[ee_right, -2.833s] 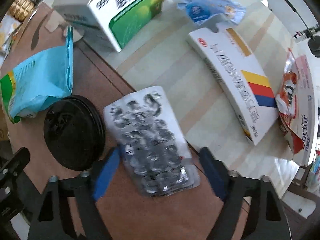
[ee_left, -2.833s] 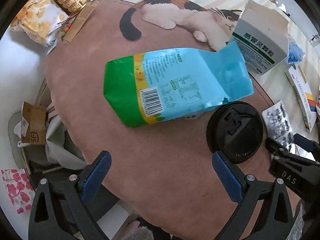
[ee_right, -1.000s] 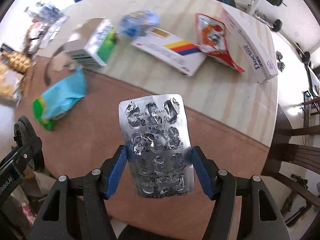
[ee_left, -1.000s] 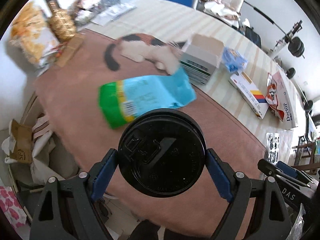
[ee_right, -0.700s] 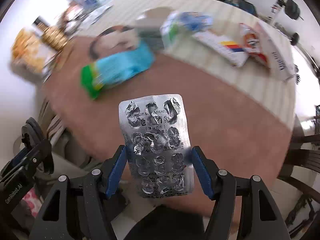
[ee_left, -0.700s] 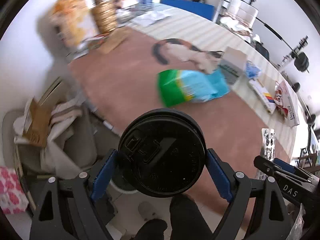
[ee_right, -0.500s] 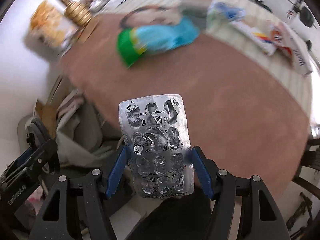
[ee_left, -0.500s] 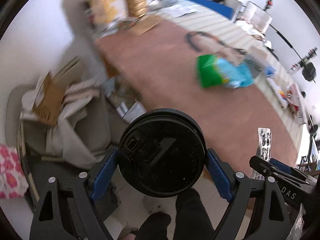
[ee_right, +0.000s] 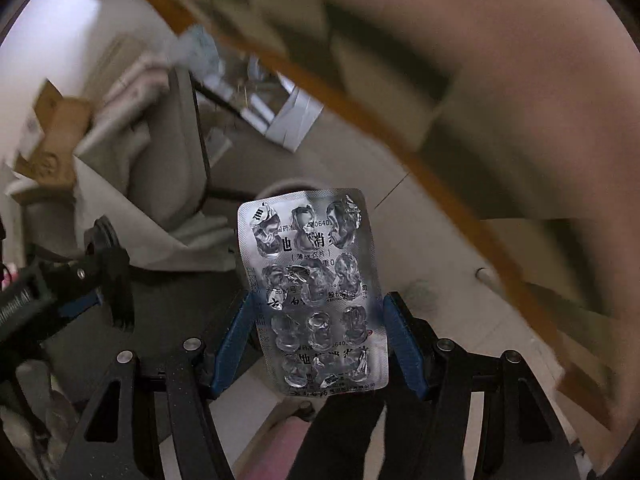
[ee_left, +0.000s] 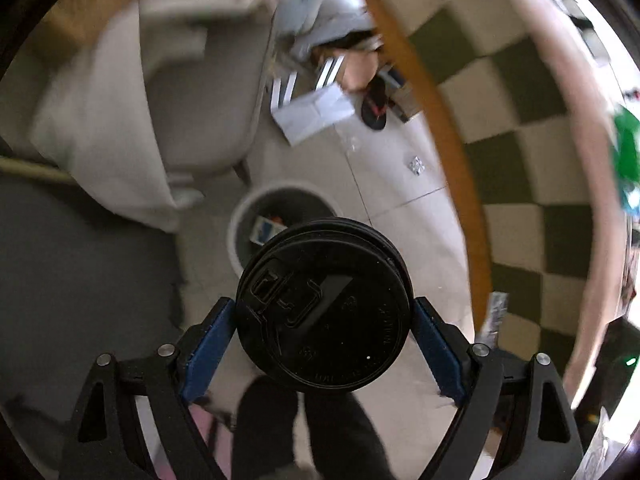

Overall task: Collect trash
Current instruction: 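Carry the black lid and blister pack over the bin and release both, then raise both tools from the bin back over the table, then grasp the blue-green snack bag with the left tool while the right tool grasps the striped medicine box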

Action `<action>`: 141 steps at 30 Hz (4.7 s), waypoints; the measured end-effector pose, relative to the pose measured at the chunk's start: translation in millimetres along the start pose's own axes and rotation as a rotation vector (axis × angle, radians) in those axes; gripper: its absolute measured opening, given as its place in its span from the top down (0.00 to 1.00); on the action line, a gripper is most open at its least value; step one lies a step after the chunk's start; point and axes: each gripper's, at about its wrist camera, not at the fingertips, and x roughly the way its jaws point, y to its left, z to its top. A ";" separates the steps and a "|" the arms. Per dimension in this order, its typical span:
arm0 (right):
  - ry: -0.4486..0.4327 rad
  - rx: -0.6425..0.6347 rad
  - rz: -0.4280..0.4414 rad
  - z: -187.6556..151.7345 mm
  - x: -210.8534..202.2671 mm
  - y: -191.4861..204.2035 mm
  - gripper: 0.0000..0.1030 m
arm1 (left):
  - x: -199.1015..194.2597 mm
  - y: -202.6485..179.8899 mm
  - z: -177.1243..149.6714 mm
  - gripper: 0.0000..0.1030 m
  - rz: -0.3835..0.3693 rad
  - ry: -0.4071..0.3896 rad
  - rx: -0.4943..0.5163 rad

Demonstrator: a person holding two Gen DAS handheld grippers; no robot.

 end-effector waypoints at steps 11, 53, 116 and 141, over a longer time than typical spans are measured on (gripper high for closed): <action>0.076 -0.083 0.049 19.1 176.1 2.7 0.15 | 135.6 60.7 25.2 0.02 0.004 0.071 -0.028; -0.119 -0.181 -0.145 -29.3 -72.1 57.4 0.00 | -88.4 15.7 -77.2 0.02 0.319 -0.155 0.142; -0.035 0.205 -0.334 297.0 -233.4 -348.2 0.00 | 5.1 -460.8 75.3 0.09 0.347 0.152 0.740; 0.130 0.285 -0.015 312.3 -206.7 -356.3 0.01 | 0.3 -433.1 56.1 0.09 0.312 0.096 0.506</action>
